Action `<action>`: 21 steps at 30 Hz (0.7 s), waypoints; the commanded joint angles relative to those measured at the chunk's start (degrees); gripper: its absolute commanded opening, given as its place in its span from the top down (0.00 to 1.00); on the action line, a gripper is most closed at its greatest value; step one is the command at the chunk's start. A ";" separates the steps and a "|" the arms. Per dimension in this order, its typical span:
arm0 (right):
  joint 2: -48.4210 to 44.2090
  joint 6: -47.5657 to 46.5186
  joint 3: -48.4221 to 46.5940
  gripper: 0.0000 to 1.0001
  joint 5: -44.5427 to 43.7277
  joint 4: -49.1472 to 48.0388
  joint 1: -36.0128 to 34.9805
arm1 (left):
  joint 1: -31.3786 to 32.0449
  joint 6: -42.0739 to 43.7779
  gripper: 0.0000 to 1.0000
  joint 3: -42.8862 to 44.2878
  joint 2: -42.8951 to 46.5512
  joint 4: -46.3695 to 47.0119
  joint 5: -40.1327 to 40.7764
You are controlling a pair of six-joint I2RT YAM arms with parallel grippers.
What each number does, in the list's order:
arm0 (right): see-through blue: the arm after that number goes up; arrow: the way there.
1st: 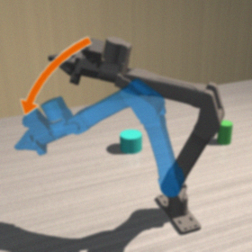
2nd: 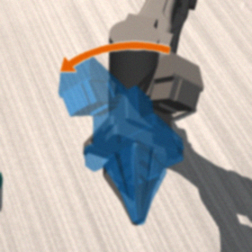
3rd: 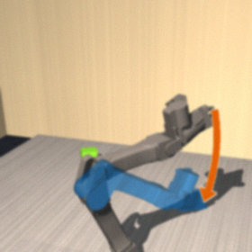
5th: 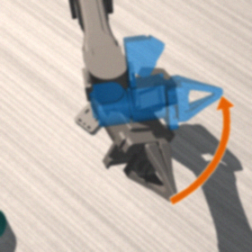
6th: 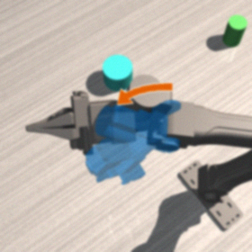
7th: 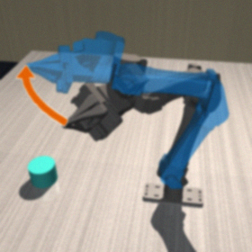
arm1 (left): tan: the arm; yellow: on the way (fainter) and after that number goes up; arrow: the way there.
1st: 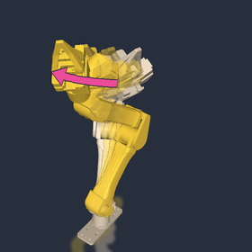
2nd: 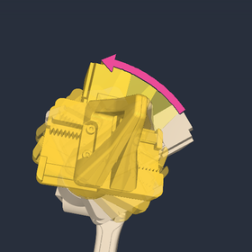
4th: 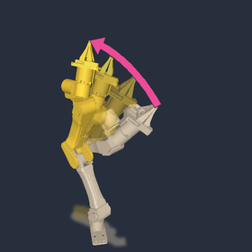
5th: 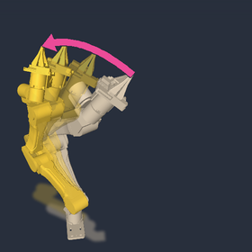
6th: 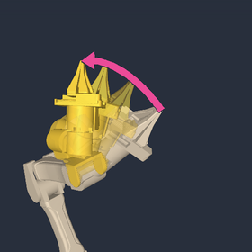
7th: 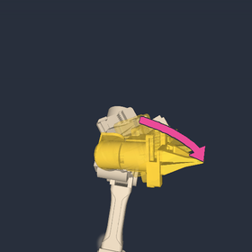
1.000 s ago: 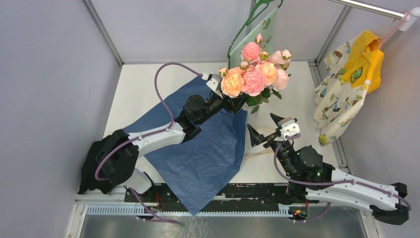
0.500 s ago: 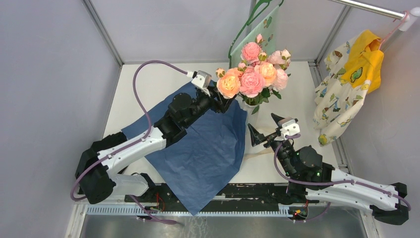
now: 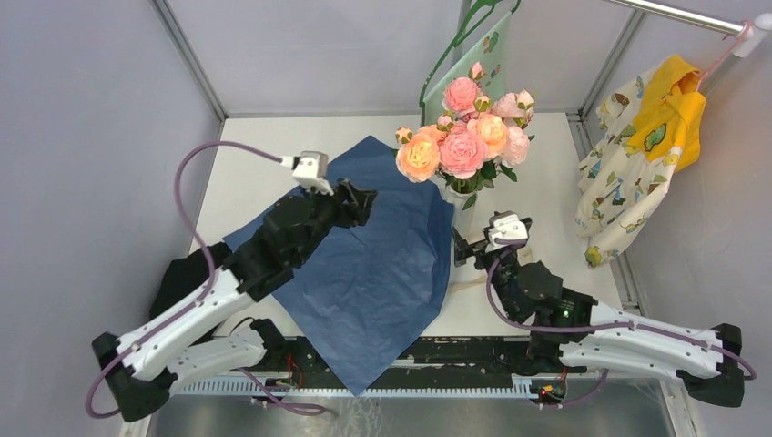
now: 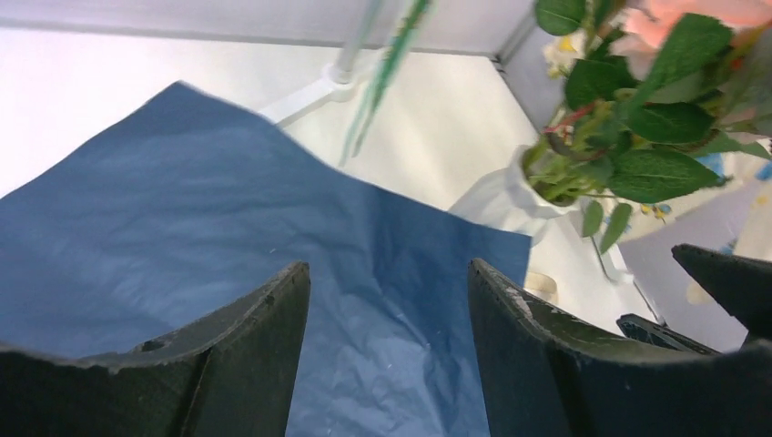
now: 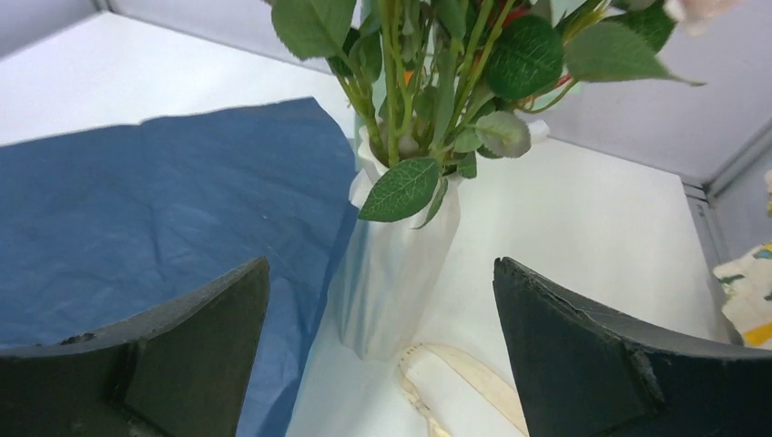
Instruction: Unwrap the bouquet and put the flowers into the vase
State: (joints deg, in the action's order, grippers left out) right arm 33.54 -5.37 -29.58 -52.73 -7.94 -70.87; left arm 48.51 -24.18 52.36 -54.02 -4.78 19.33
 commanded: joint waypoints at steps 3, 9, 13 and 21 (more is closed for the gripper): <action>6.72 4.47 -4.38 0.02 -8.27 3.52 -0.32 | 0.07 -8.81 0.29 -3.75 14.64 -15.17 18.75; 9.74 9.44 -3.82 0.02 -10.51 5.89 -0.32 | 0.09 -13.98 0.28 -4.64 27.96 -25.10 27.41; 8.60 12.83 -3.28 0.02 -11.72 7.84 -0.32 | 0.09 -15.96 0.28 -4.49 34.27 -30.33 30.34; 5.31 14.94 -1.17 0.02 -13.58 12.49 -0.33 | 0.05 -16.23 0.28 -4.50 37.03 -33.36 32.94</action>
State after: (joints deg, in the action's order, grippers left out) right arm 39.59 6.70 -30.79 -63.37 1.93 -70.87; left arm 48.51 -37.56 47.55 -16.60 -36.36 49.36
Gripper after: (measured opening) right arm 0.979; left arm 0.721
